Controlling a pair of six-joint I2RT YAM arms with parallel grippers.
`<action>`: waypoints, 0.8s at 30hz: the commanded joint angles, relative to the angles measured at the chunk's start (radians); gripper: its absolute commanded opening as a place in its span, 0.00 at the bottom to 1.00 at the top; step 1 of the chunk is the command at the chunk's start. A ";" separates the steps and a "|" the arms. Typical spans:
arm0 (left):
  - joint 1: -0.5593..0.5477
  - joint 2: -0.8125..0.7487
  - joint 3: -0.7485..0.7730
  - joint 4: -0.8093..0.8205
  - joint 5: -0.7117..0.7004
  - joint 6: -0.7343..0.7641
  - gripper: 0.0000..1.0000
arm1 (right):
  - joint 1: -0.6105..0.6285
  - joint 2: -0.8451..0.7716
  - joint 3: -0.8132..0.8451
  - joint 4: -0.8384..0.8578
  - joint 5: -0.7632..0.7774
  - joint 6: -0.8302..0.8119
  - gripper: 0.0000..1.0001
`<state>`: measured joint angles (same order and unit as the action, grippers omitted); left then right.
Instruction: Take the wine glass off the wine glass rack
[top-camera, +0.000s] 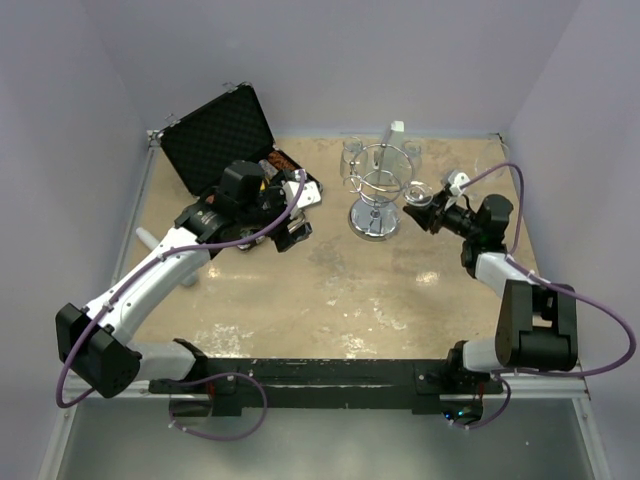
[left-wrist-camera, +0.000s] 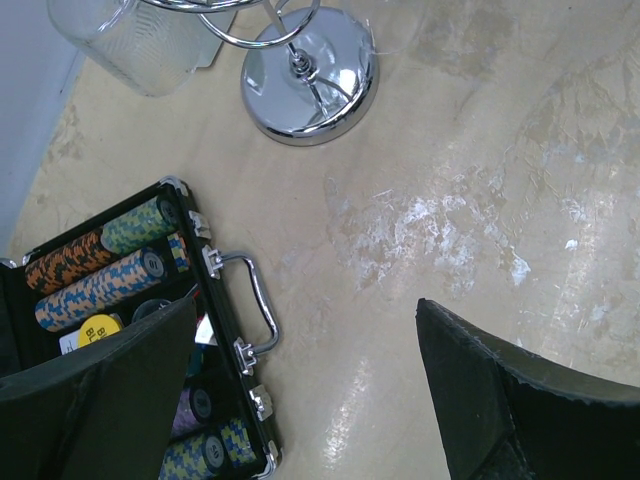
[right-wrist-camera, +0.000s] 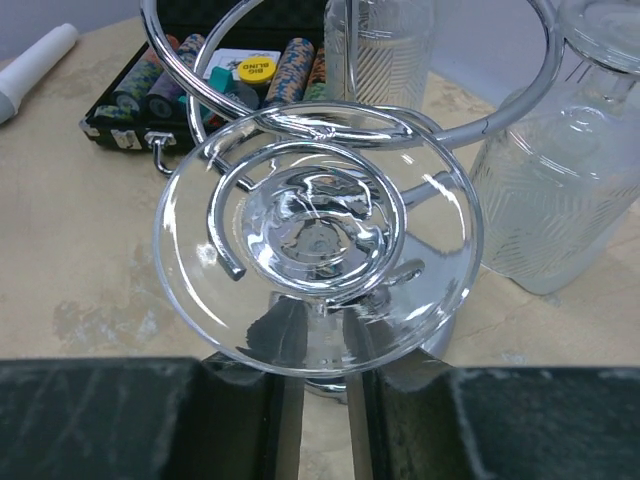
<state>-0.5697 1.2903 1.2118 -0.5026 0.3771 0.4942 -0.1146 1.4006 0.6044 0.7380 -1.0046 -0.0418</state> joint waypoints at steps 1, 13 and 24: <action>0.007 -0.020 0.022 0.019 0.003 0.009 0.96 | 0.009 -0.055 -0.020 0.086 0.029 0.023 0.18; 0.007 -0.019 0.003 0.084 0.025 -0.023 0.96 | 0.009 -0.304 -0.034 -0.029 0.116 0.008 0.00; 0.005 -0.069 -0.043 0.131 0.054 -0.039 0.96 | 0.010 -0.402 0.027 -0.271 0.192 -0.062 0.00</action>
<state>-0.5697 1.2682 1.1820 -0.4271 0.3958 0.4709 -0.1074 1.0531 0.5518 0.5388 -0.8646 -0.0551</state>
